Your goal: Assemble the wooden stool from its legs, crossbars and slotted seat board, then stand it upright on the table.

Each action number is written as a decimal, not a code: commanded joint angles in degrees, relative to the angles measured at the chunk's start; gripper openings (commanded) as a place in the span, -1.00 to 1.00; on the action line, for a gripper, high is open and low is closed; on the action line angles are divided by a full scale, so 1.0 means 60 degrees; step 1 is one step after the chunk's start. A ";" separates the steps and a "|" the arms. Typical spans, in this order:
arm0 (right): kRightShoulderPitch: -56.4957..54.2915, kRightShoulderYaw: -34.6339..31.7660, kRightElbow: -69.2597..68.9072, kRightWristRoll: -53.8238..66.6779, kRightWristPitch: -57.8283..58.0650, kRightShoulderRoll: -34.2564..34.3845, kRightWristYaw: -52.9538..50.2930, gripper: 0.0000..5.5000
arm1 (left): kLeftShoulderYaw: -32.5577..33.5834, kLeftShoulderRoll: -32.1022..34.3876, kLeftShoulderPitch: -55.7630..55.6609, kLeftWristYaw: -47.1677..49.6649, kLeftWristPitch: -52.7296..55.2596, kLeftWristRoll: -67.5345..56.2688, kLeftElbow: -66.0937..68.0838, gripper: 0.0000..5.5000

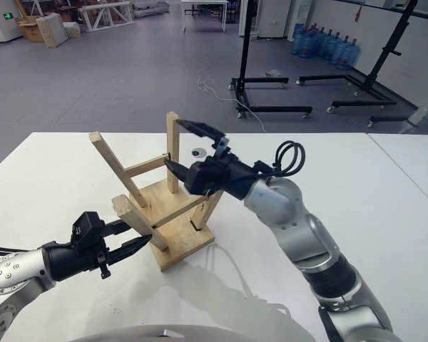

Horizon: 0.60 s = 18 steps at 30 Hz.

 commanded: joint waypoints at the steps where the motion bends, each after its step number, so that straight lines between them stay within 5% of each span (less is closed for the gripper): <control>1: 0.0544 0.0984 0.0800 -0.1191 0.0535 -0.0011 0.0551 0.46 | -0.0365 0.0533 -0.0079 -0.0021 0.1034 0.0179 0.0489 -0.25; 14: 0.1442 0.2048 0.1000 -0.1741 0.2075 -0.0210 0.2491 0.46 | -0.0789 0.0898 -0.0951 -0.0212 0.1078 0.0365 0.0871 -0.25; 18: 0.0827 0.1664 0.1236 -0.1682 0.1694 0.0305 0.1795 0.46 | -0.0842 0.0796 -0.0953 -0.0193 0.0964 0.0437 0.1065 -0.25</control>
